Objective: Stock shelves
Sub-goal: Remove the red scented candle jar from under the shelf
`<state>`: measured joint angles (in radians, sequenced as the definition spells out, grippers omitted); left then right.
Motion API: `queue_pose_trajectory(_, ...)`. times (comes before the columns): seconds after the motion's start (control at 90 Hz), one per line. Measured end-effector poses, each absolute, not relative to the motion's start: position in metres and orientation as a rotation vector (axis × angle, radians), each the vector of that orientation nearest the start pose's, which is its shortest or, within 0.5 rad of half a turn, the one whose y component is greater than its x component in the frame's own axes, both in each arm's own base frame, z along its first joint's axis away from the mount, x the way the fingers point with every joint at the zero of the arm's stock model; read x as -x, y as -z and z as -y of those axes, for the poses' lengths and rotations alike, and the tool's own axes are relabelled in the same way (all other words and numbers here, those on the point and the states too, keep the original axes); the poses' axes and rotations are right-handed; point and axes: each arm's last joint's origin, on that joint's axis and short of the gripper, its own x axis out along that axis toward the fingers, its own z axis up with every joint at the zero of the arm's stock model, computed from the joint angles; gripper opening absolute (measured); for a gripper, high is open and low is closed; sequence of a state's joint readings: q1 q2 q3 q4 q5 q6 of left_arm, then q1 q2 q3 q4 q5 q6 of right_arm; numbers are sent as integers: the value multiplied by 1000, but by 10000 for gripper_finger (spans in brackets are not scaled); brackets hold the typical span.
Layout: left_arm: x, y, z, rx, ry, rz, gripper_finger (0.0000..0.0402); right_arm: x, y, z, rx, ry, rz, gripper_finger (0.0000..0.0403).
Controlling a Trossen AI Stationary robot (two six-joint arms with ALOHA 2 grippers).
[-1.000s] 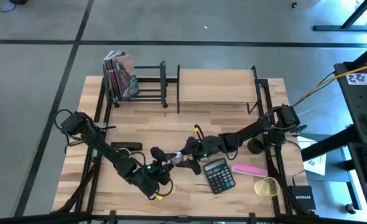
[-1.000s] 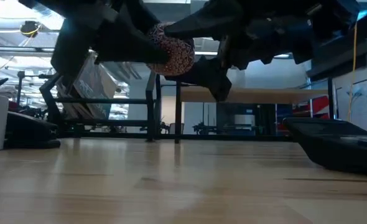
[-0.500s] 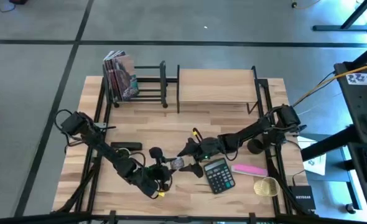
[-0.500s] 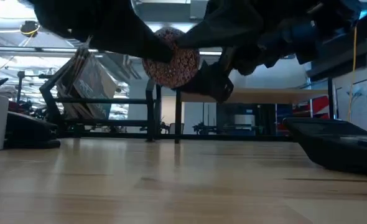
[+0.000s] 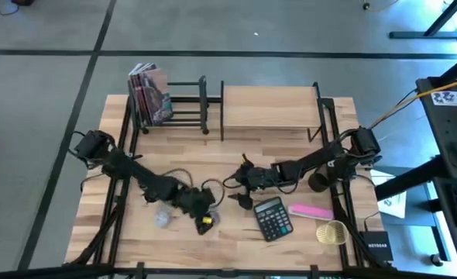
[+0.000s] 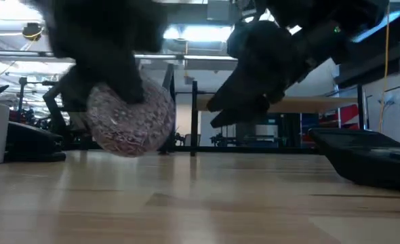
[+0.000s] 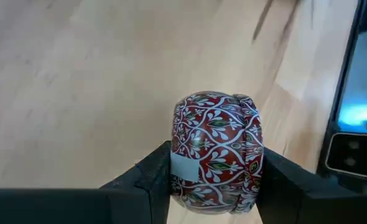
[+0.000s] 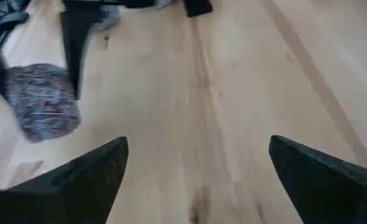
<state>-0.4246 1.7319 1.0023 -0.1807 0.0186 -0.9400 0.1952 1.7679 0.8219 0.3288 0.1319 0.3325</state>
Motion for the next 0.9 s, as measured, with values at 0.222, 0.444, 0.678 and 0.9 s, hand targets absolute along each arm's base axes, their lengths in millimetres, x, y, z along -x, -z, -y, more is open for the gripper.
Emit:
queue_pose_trajectory(0.222, -325, -164, 111, 681, 36, -1072, 163, -336, -143, -68, -214, 38, -609, 376)
queue_pose_trajectory(0.444, -326, -151, 86, 688, 22, -1099, 214, -329, -141, -88, -163, 47, -630, 376)
queue_pose_trajectory(0.678, -328, -148, 74, 613, 53, -1076, 221, -323, -139, -102, -123, 86, -630, 376)
queue_pose_trajectory(0.9, -329, -150, 65, 612, 93, -1077, 222, -322, -140, -104, -120, 100, -621, 376)
